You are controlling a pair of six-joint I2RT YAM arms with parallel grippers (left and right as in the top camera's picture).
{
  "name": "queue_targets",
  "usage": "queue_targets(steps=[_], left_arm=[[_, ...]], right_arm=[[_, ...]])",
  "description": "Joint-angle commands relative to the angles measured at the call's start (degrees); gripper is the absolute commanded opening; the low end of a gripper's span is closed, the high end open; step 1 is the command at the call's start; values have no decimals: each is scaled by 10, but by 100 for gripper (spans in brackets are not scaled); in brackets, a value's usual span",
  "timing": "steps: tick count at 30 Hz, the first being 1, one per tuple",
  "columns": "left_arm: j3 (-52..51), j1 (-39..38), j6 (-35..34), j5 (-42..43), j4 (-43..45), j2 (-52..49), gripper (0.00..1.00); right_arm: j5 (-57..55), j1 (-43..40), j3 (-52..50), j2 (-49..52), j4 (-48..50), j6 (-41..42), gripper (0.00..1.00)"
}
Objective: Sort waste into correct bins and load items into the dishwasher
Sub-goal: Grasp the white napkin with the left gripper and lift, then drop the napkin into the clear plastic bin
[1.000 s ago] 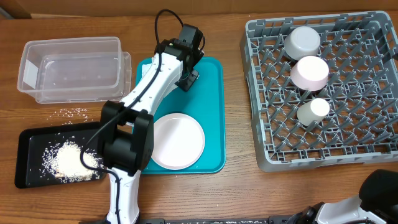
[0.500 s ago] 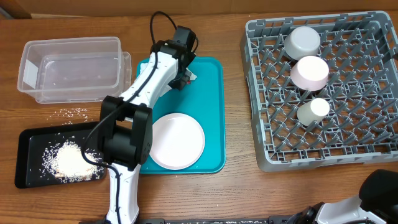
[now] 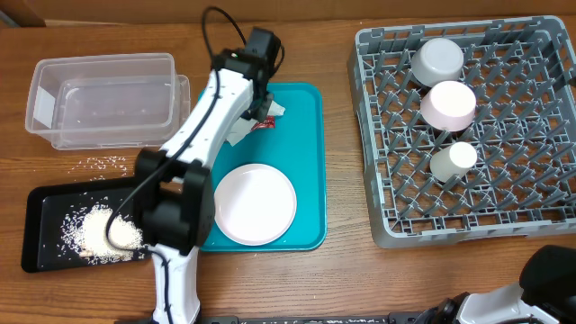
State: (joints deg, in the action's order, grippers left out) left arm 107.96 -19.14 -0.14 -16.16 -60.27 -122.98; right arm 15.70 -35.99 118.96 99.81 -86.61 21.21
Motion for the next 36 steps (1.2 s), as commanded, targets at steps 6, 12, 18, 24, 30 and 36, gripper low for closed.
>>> queue_targets(steps=[6, 12, 18, 24, 30, 36], left_arm=[[25, -3, -96, -10, -16, 109, 4], [25, 13, -163, -131, -1, 139, 4], [24, 76, -194, -182, 48, 146, 4], [24, 148, -231, -153, 80, 143, 4], [11, 208, -292, -122, 84, 140, 4], [-6, 249, -291, -61, 138, 117, 20]], right_arm=[[3, -1, 3, 0, 2, 3, 100], [3, -1, 3, 0, 2, 3, 100], [3, -1, 3, 0, 2, 3, 100], [3, -1, 3, 0, 2, 3, 100], [3, -1, 3, 0, 2, 3, 100], [3, -1, 3, 0, 2, 3, 100]])
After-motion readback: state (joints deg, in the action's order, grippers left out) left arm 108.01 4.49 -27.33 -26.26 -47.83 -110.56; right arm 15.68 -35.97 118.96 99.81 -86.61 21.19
